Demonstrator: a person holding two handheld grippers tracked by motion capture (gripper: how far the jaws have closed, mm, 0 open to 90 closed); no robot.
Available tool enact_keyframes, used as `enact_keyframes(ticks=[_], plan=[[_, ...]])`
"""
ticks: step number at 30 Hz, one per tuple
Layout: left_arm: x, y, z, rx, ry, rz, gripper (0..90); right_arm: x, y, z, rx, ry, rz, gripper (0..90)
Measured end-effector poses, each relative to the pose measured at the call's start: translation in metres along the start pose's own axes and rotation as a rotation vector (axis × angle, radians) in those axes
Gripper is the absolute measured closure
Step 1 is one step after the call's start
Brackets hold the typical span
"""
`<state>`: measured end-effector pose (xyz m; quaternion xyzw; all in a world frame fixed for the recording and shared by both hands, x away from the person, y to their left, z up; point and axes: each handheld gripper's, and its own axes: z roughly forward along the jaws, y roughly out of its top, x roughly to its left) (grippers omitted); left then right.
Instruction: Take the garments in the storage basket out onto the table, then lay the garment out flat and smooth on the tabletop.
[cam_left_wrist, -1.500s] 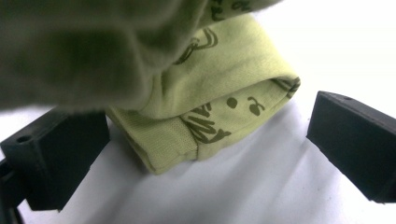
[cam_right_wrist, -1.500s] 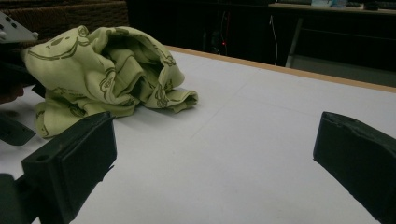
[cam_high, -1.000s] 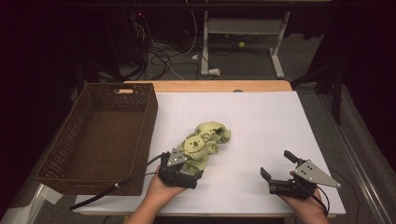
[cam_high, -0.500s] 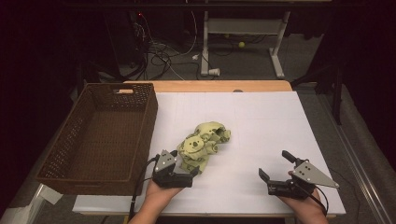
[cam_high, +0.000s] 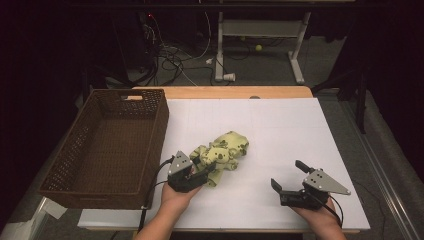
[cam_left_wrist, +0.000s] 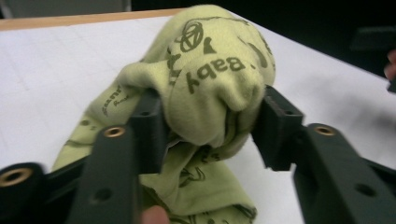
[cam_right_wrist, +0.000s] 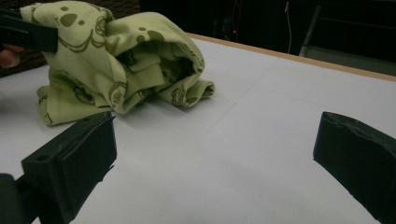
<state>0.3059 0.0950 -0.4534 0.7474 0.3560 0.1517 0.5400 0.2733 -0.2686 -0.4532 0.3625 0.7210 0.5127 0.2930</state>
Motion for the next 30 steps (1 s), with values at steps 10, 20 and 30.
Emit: enact_keyframes(ticks=[10, 20, 30], plan=[[-0.015, -0.004, 0.002, 0.008, -0.069, 0.057, 62.0, 0.005, 0.003, -0.008, -0.004, 0.012, -0.009, 0.5], [-0.038, -0.009, 0.015, 0.065, -0.143, 0.115, 61.6, 0.019, 0.009, -0.013, 0.012, 0.064, -0.023, 0.4], [-0.05, -0.018, 0.027, 0.146, -0.192, 0.161, 61.4, 0.037, 0.023, 0.006, 0.025, 0.094, -0.04, 14.0]])
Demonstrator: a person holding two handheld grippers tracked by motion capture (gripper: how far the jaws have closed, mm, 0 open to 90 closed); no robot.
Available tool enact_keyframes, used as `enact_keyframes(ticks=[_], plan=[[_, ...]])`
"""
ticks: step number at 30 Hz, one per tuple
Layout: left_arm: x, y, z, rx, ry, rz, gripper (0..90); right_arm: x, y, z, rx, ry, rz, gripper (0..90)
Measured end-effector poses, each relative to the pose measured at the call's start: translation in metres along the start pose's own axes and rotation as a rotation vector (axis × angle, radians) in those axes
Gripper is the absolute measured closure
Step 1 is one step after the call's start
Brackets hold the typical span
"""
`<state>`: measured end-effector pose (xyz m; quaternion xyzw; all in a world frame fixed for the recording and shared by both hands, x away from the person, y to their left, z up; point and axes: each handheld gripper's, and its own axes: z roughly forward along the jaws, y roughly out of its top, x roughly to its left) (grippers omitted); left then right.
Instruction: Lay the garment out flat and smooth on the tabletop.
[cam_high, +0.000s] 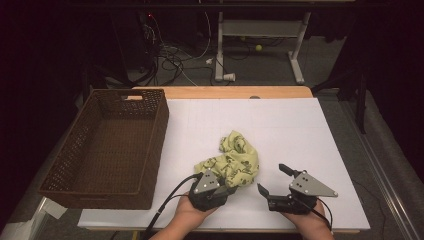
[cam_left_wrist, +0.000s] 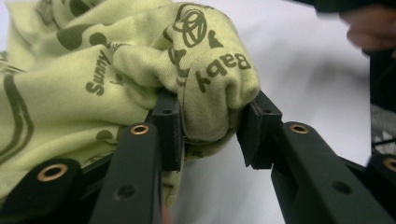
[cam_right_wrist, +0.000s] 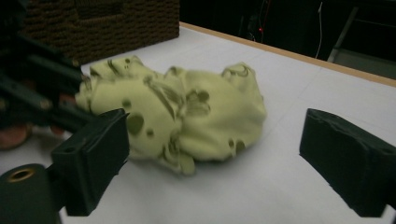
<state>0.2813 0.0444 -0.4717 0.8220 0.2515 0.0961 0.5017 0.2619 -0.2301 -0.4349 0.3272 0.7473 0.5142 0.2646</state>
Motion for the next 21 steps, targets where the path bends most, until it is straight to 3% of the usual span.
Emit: enact_keyframes(ticks=[4, 7, 10, 17, 21], plan=[[-0.001, 0.0, 0.0, 0.015, -0.015, -0.019, 61.2, 0.005, 0.017, 0.018, 0.019, 0.009, -0.023, 25.8], [0.0, 0.0, 0.0, 0.016, -0.016, -0.023, 61.1, 0.003, 0.026, 0.037, 0.048, 0.024, 0.007, 33.8], [-0.002, 0.0, 0.001, 0.019, -0.009, -0.013, 61.1, 0.003, 0.025, 0.044, 0.065, 0.038, 0.018, 36.7], [-0.005, 0.002, 0.005, 0.044, -0.006, 0.005, 60.2, 0.011, 0.013, 0.041, 0.115, 0.098, 0.012, 45.3], [-0.005, 0.003, 0.007, 0.051, -0.008, 0.002, 56.9, 0.008, 0.01, 0.04, 0.127, 0.12, 0.035, 51.8]])
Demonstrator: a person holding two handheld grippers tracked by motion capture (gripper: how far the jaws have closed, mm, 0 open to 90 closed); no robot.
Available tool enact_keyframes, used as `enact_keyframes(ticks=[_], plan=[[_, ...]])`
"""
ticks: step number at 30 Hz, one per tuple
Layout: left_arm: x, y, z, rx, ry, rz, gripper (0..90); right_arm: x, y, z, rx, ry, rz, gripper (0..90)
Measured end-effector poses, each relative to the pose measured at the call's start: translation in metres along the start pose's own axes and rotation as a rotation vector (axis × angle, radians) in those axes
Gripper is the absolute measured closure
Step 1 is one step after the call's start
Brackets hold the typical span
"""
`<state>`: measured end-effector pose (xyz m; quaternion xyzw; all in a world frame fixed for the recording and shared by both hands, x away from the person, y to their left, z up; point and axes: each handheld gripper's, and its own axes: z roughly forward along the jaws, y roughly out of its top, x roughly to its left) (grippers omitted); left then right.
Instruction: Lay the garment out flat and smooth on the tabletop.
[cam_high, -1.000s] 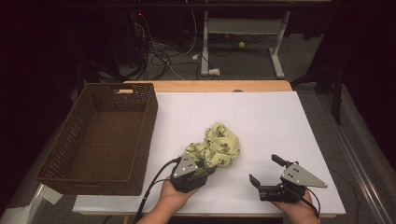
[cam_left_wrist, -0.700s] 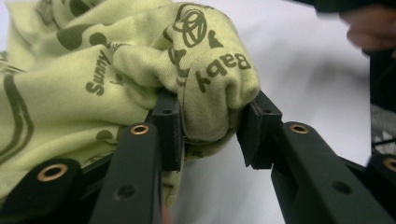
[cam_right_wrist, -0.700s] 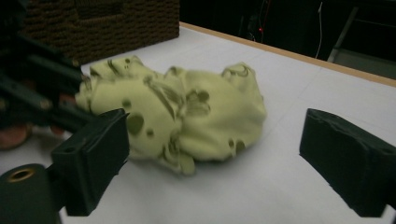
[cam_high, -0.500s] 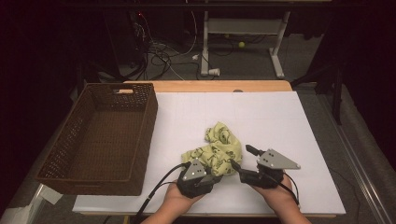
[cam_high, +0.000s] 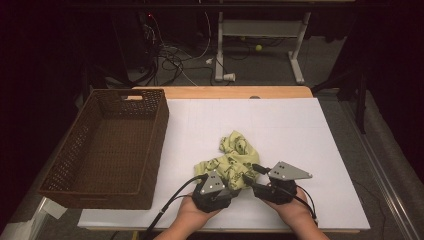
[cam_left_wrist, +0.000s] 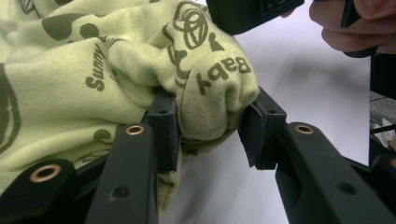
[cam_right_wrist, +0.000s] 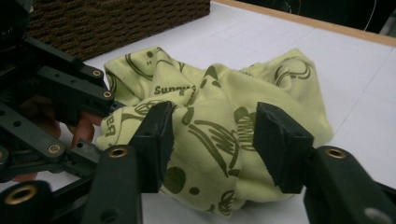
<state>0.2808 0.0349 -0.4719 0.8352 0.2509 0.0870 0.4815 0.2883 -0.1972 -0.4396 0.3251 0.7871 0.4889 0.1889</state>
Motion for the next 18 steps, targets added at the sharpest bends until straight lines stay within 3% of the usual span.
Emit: enact_keyframes(ticks=[7, 11, 15, 18], plan=[[0.001, 0.0, 0.001, 0.009, -0.015, 0.005, 55.0, 0.0, -0.003, 0.005, 0.028, 0.048, 0.027, 59.5], [0.0, 0.001, 0.0, 0.007, -0.011, 0.004, 49.6, 0.003, -0.004, 0.006, 0.054, 0.051, -0.015, 79.2], [0.001, 0.0, -0.004, -0.013, -0.02, -0.003, 41.9, 0.009, -0.003, 0.004, 0.058, 0.036, -0.077, 82.1], [0.004, 0.001, -0.01, -0.036, -0.023, -0.025, 35.4, 0.007, -0.003, 0.001, 0.053, 0.02, -0.088, 82.1]])
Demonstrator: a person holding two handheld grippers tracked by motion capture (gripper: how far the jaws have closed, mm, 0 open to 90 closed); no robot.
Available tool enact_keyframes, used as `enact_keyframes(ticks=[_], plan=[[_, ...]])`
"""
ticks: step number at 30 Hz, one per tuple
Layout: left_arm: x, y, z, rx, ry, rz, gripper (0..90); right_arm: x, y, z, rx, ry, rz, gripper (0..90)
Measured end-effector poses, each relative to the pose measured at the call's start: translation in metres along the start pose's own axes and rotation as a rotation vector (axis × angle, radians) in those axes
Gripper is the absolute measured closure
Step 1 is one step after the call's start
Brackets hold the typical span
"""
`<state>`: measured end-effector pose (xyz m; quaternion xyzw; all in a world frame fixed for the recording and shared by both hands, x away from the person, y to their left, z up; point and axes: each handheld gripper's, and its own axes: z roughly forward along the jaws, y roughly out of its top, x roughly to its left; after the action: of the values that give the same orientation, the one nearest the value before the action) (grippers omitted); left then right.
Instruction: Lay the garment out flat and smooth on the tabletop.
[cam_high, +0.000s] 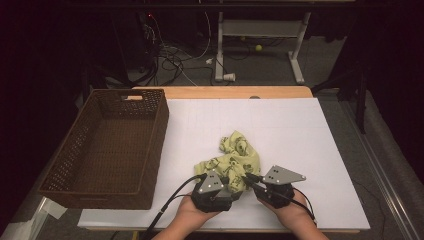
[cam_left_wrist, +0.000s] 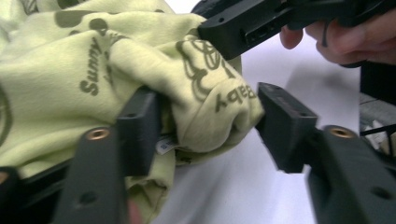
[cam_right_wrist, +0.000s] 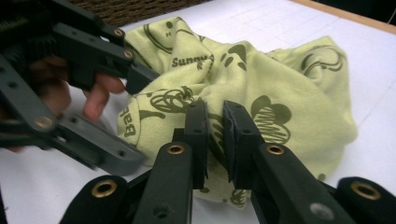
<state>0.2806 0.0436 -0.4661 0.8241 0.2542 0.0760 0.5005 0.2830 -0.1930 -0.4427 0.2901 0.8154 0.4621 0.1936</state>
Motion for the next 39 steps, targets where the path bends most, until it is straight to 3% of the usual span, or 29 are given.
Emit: enact_keyframes(ticks=[2, 4, 13, 18, 22, 24, 26, 27, 30, 31, 35, 39], plan=[[0.002, 0.0, -0.006, -0.012, 0.0, -0.018, 32.0, -0.002, -0.001, -0.004, -0.008, -0.013, 0.006, 82.0], [0.003, 0.001, -0.008, -0.004, 0.002, -0.027, 22.8, -0.002, -0.002, -0.005, -0.009, -0.026, 0.003, 81.6], [0.022, 0.005, -0.025, -0.007, 0.102, -0.071, 3.4, -0.01, -0.004, -0.018, -0.032, -0.084, -0.005, 81.7], [0.033, 0.004, -0.028, -0.009, 0.16, -0.088, 0.0, -0.027, -0.008, -0.03, -0.041, -0.13, 0.024, 81.7], [0.04, 0.002, -0.032, -0.038, 0.215, -0.087, 0.0, -0.05, -0.019, -0.046, -0.038, -0.189, 0.073, 81.7], [0.045, -0.001, -0.031, -0.039, 0.179, -0.122, 0.0, -0.06, -0.026, -0.051, -0.02, -0.216, 0.088, 81.6], [0.047, -0.003, -0.031, -0.016, 0.154, -0.161, 0.0, -0.066, -0.035, -0.053, 0.004, -0.227, 0.132, 80.6], [0.047, -0.004, -0.031, -0.012, 0.147, -0.164, 0.0, -0.067, -0.038, -0.053, 0.017, -0.232, 0.143, 79.3], [0.044, -0.005, -0.032, -0.037, 0.14, -0.15, 0.0, -0.064, -0.036, -0.054, 0.002, -0.232, 0.15, 66.0], [0.042, -0.006, -0.032, -0.06, 0.134, -0.137, 0.0, -0.064, -0.036, -0.054, 0.002, -0.232, 0.15, 66.0], [0.042, -0.006, -0.03, -0.079, 0.092, -0.141, 0.0, -0.048, -0.016, -0.061, -0.071, -0.212, 0.093, 52.6], [0.044, -0.003, -0.027, -0.065, 0.087, -0.163, 0.0, -0.015, 0.007, -0.052, -0.114, -0.094, 0.02, 46.8]])
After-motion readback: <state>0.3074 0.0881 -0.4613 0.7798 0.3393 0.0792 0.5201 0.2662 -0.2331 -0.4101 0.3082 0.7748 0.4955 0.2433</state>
